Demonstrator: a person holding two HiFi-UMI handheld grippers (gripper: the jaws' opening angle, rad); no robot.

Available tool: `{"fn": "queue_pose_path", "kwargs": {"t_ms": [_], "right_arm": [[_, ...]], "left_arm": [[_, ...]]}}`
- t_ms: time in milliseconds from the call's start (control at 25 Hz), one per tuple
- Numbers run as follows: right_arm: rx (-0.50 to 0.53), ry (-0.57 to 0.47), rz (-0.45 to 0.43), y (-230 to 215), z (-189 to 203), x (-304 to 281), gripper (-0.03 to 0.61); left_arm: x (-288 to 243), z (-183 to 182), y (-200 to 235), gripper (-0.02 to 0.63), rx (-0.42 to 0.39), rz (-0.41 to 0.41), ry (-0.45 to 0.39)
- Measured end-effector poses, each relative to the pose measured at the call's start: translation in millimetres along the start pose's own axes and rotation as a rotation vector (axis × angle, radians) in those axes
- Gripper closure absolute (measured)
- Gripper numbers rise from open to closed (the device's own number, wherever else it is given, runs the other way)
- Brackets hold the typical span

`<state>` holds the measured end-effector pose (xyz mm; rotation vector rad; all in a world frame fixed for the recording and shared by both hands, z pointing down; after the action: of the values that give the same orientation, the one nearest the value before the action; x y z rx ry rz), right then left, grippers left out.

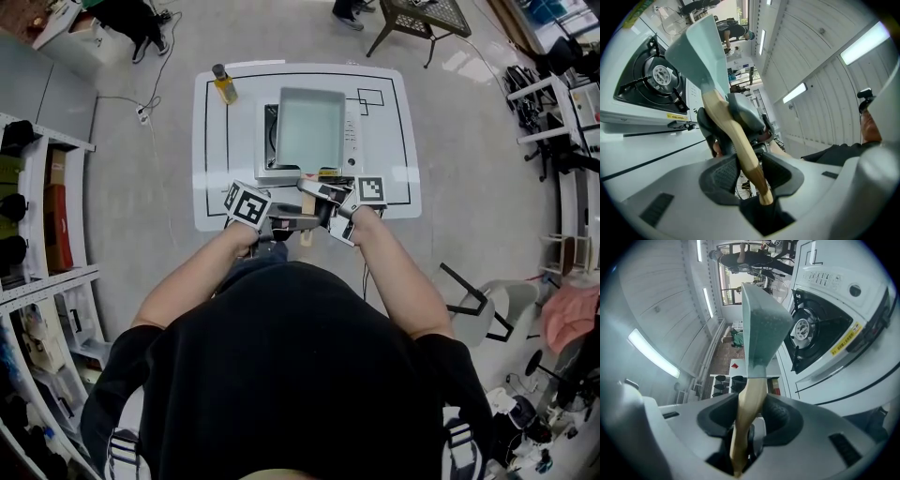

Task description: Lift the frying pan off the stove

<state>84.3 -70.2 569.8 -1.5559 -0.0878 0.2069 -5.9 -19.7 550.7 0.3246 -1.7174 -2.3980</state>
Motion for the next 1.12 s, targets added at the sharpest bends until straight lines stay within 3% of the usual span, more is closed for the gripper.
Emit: {"fn": "queue_pose_path", "kwargs": {"t_ms": [1120], "right_arm": [[0.026,0.011,-0.012,11.5,22.7,6.7,0.427]], "left_arm": [[-8.3,18.9,-18.0,0.463,-0.026,0.001,-0.011]]}}
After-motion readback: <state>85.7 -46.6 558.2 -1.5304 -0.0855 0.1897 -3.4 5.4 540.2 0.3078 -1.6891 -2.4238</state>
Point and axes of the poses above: the fingertips, and each gripper's own axes: x backward along the fingers, y to its left, z out of its underside, the point moved 7 cm from there along x, backward along the fingers, and after that the axes turned 7 degrees about y, right-handed, at the moved point
